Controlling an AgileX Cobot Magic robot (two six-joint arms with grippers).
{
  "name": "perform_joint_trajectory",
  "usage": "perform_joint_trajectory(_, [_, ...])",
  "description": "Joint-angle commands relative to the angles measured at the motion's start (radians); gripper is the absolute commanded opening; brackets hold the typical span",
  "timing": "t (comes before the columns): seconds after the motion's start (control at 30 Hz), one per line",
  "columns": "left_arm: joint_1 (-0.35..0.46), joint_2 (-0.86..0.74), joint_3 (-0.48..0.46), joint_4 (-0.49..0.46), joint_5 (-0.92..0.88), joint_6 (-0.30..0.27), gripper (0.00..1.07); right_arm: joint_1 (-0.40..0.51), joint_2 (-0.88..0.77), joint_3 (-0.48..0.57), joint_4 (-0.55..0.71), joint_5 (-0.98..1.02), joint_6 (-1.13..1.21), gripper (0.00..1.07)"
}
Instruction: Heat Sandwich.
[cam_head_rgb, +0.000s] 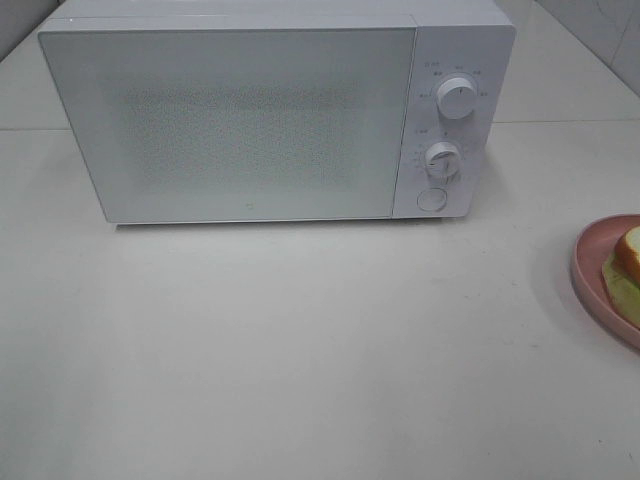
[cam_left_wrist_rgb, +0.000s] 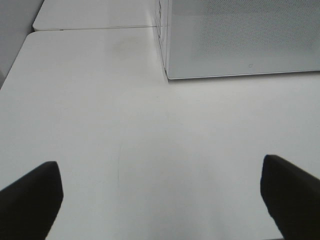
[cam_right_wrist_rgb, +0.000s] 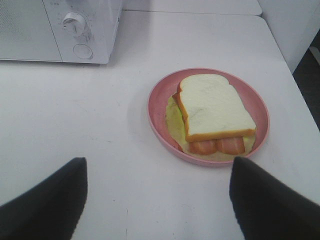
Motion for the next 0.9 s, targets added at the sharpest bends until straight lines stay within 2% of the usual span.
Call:
perform_joint_trajectory(0.03, [-0.005,-0.028,0.002,-0.005,-0.012,0.0,1.01,-0.008,-0.025,0.0,-0.001,-0.007,-0.005,0.76])
perform_joint_trajectory(0.9, [-0.005,-0.028,0.002,-0.005,-0.012,0.0,1.01,-0.008,-0.025,0.0,-0.001,-0.007,-0.005,0.76])
